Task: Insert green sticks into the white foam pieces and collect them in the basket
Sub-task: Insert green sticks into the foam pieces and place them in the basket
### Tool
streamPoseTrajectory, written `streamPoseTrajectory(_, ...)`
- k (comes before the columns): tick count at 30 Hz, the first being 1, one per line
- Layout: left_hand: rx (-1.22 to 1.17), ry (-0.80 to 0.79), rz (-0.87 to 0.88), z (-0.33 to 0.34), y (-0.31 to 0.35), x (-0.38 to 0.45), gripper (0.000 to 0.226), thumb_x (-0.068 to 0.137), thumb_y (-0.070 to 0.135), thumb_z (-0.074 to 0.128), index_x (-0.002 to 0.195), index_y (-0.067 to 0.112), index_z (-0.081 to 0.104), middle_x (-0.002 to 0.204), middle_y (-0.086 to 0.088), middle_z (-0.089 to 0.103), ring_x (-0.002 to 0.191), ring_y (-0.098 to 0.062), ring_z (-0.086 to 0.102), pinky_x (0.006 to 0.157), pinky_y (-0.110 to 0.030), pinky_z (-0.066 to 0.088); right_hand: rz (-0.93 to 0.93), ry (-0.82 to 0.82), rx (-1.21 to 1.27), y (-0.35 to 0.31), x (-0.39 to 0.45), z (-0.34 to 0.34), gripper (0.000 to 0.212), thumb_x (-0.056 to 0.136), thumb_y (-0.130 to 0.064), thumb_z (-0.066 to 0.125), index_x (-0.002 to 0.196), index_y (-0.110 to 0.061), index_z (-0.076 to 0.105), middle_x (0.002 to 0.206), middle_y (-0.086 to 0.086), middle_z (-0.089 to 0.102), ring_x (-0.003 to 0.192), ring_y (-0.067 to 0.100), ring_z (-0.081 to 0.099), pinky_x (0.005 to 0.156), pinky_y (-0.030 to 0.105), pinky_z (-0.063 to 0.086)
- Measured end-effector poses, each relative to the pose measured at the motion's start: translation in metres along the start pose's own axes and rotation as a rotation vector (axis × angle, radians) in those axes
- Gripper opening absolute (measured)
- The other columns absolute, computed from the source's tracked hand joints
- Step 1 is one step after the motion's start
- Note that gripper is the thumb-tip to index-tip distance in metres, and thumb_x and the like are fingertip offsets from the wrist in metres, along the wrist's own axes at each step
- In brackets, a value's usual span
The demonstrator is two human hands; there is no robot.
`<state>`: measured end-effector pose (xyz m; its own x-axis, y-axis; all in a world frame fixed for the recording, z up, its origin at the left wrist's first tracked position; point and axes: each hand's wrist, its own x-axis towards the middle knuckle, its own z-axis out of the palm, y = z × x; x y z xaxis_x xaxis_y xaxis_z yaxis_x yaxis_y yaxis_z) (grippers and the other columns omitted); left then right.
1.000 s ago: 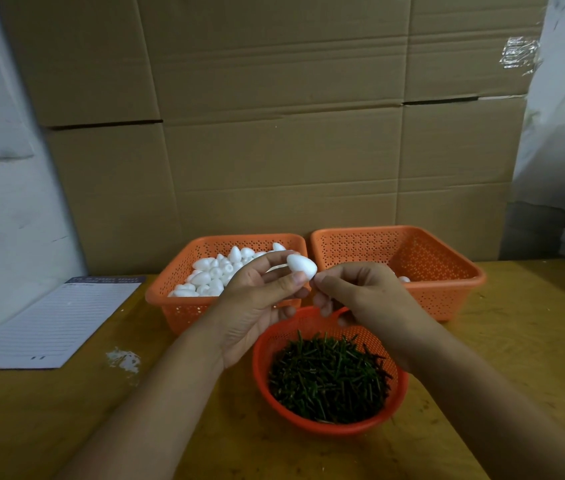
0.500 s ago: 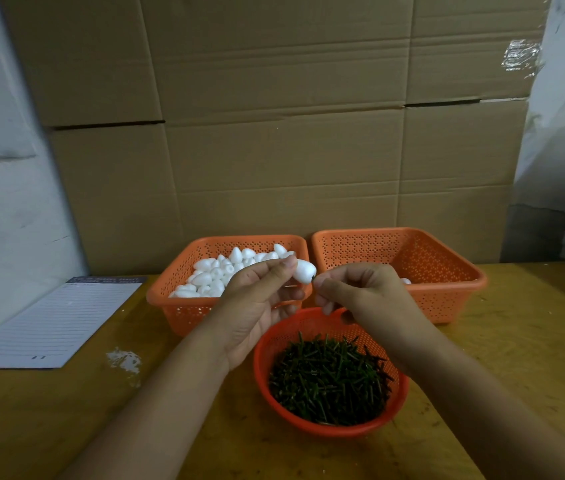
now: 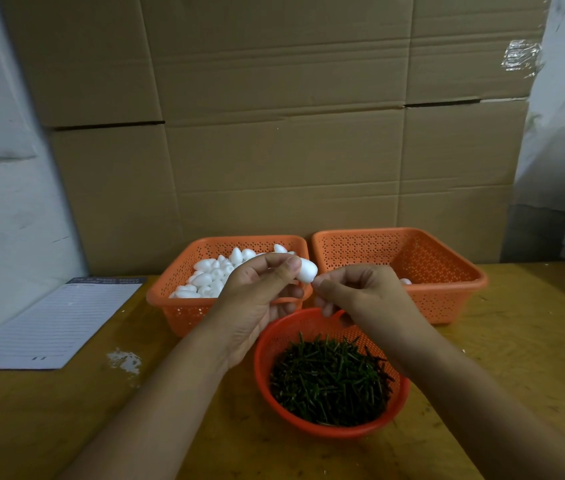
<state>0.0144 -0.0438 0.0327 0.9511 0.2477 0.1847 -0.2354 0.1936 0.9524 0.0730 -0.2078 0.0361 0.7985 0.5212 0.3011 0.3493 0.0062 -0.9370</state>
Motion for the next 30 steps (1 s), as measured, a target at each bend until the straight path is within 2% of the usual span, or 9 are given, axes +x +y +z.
streamPoseTrajectory(6, -0.032, 0.006, -0.006, 0.0012, 0.0013, -0.0006, 0.04, 0.081, 0.031, 0.07, 0.114, 0.008, 0.066, 0.097, -0.005, 0.071, 0.075, -0.009, 0.063, 0.061, -0.021, 0.051, 0.064, -0.067, 0.031, -0.0009, 0.0006, -0.0036, 0.022, 0.095, -0.024, 0.063, 0.079, -0.015, 0.076, 0.071, 0.003, 0.073, 0.063, 0.009, 0.065, 0.054, 0.017, 0.05)
streamPoseTrajectory(11, -0.063, 0.009, -0.009, 0.0018, -0.0004, 0.0003, 0.049, 0.082, 0.031, 0.071, 0.123, 0.005, 0.065, 0.104, -0.008, 0.071, 0.078, -0.009, 0.065, 0.065, -0.022, 0.053, 0.034, -0.001, 0.027, -0.0004, 0.0015, -0.0017, 0.022, 0.096, -0.021, 0.063, 0.08, -0.011, 0.075, 0.07, 0.003, 0.072, 0.062, 0.009, 0.063, 0.054, 0.017, 0.049)
streamPoseTrajectory(15, -0.041, 0.017, -0.003, 0.0009, -0.0019, 0.0, 0.041, 0.074, 0.027, 0.077, 0.111, 0.012, 0.07, 0.099, -0.009, 0.074, 0.08, -0.01, 0.067, 0.068, -0.023, 0.056, 0.01, 0.012, -0.014, -0.0013, 0.0003, 0.0005, 0.025, 0.096, -0.022, 0.062, 0.076, -0.011, 0.074, 0.067, 0.003, 0.071, 0.06, 0.011, 0.061, 0.054, 0.019, 0.048)
streamPoseTrajectory(21, -0.013, 0.006, 0.011, -0.0006, -0.0019, -0.0008, 0.03, 0.077, 0.021, 0.076, 0.106, 0.013, 0.072, 0.092, -0.007, 0.072, 0.072, -0.009, 0.063, 0.066, -0.022, 0.055, -0.003, 0.022, -0.033, -0.0044, -0.0009, 0.0022, 0.027, 0.096, -0.021, 0.062, 0.073, -0.011, 0.074, 0.064, 0.003, 0.07, 0.059, 0.011, 0.06, 0.053, 0.02, 0.047)
streamPoseTrajectory(26, -0.038, 0.0, 0.018, 0.0011, -0.0041, 0.0005, 0.013, 0.076, 0.025, 0.076, 0.087, 0.021, 0.08, 0.087, -0.005, 0.07, 0.068, -0.008, 0.06, 0.064, -0.022, 0.055, -0.027, 0.035, -0.046, -0.0057, -0.0019, 0.0052, 0.027, 0.096, -0.022, 0.063, 0.073, -0.01, 0.073, 0.062, 0.002, 0.069, 0.058, 0.013, 0.058, 0.052, 0.021, 0.045)
streamPoseTrajectory(30, -0.043, 0.011, 0.014, 0.0022, -0.0064, 0.0016, 0.009, 0.075, 0.025, 0.076, 0.083, 0.027, 0.081, 0.085, -0.005, 0.068, 0.068, -0.009, 0.06, 0.064, -0.023, 0.054, -0.027, 0.045, -0.041, -0.0037, -0.0011, 0.0048, 0.026, 0.095, -0.021, 0.064, 0.074, -0.01, 0.073, 0.062, 0.0, 0.069, 0.058, 0.014, 0.058, 0.053, 0.022, 0.046)
